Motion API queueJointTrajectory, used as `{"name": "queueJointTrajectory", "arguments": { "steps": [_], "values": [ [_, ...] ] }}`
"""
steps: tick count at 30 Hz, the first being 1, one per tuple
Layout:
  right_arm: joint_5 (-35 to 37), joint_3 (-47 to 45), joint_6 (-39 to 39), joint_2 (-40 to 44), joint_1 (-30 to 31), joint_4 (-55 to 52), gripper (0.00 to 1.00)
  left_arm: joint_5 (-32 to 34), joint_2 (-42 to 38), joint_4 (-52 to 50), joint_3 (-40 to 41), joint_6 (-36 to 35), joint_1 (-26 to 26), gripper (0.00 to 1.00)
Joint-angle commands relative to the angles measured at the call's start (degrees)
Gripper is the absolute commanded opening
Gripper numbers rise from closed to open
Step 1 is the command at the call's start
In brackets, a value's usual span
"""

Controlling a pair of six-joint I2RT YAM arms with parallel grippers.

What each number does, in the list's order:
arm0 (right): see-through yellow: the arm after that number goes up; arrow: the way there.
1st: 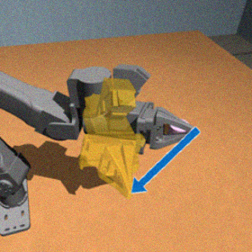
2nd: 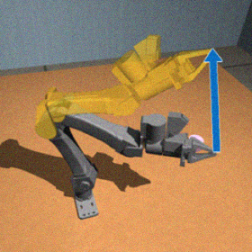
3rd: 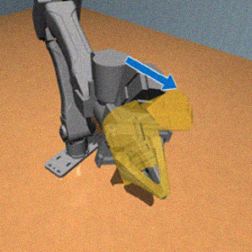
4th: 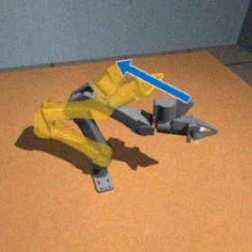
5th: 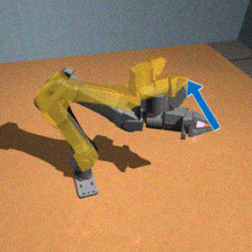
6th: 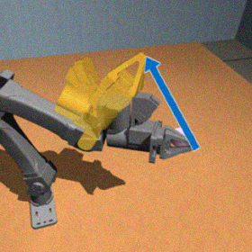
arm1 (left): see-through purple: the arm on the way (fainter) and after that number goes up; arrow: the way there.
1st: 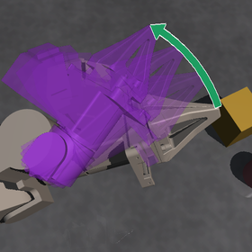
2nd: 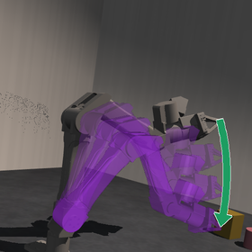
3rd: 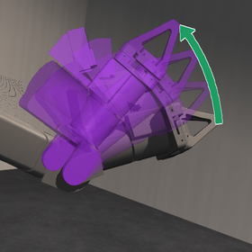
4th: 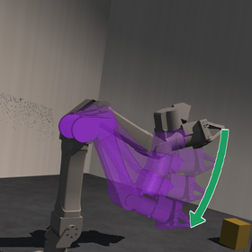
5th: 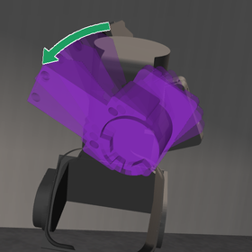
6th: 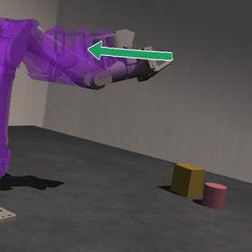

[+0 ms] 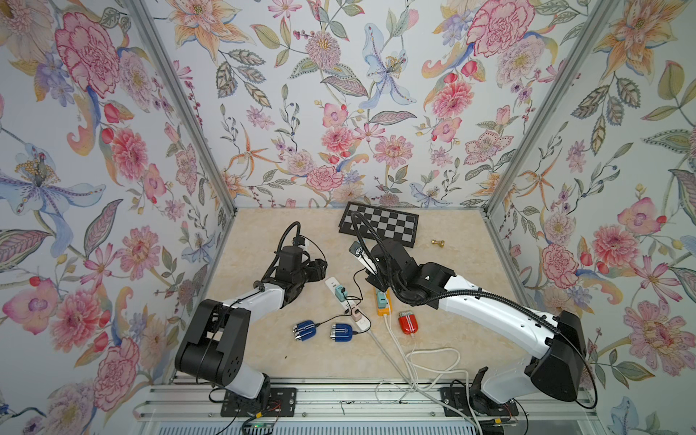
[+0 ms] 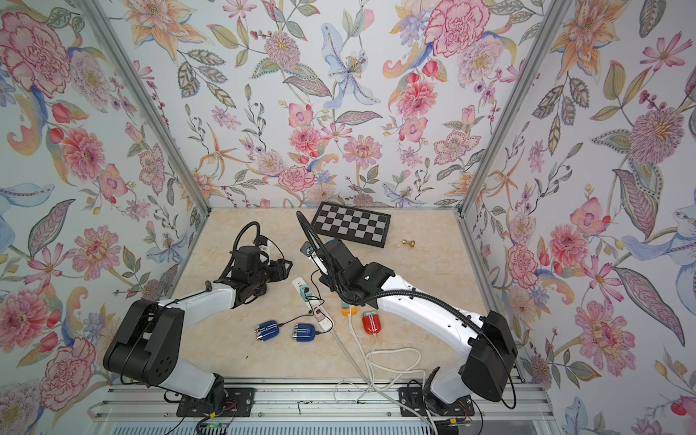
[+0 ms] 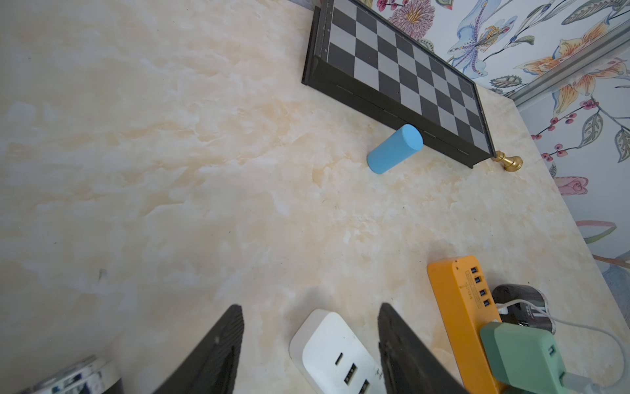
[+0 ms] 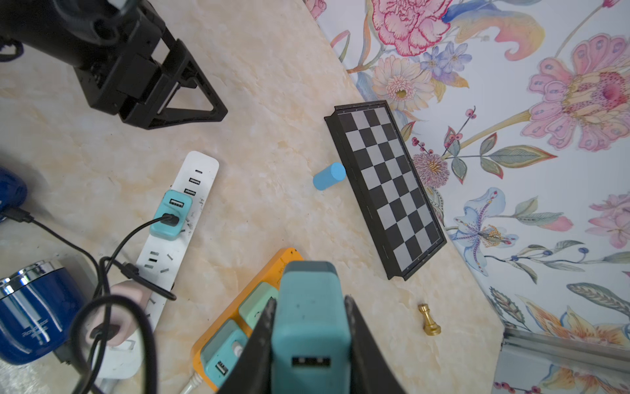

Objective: Unplug the electric shaver
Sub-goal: Place the plug at the center of the board.

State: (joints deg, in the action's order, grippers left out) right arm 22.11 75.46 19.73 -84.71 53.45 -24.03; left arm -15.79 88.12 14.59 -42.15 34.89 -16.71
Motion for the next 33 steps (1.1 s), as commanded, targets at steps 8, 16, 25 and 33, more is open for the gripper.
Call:
{"name": "queueJointTrajectory", "arguments": {
  "steps": [8, 16, 25, 33],
  "values": [
    [7.4, 5.6, 9.8, 0.2, -1.8, 7.9, 0.04, 2.9, -3.0, 0.0, 1.4, -0.2, 0.8, 0.65],
    [19.9, 8.5, 16.5, -8.7, -5.6, 10.4, 0.02, 2.7, -4.0, -0.6, 1.2, -0.4, 1.3, 0.65],
    [16.3, 16.4, 17.0, -7.4, -6.0, 16.2, 0.03, 2.7, -5.1, -1.4, 1.6, -0.6, 1.7, 0.65],
    [0.1, 20.5, 10.4, -8.1, -3.3, 18.4, 0.05, 2.5, -5.6, -0.8, 1.5, -0.4, 2.0, 0.65]
  ]
}}
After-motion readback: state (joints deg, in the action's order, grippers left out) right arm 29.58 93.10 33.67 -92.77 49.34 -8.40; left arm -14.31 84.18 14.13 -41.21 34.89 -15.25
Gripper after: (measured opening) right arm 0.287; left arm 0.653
